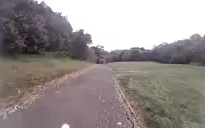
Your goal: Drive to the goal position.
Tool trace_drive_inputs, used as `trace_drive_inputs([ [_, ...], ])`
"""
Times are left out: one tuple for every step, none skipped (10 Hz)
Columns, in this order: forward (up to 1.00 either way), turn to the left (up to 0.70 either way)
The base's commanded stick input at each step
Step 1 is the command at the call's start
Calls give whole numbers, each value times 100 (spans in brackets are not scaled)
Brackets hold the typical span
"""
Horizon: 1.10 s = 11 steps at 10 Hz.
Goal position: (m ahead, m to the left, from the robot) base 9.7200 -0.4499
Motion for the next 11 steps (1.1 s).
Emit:
trace_drive_inputs([
  [70,0],
  [70,0],
  [70,0],
  [70,0],
  [70,0],
  [70,0],
  [70,0],
  [70,0],
  [70,0],
  [70,0],
  [70,0],
])
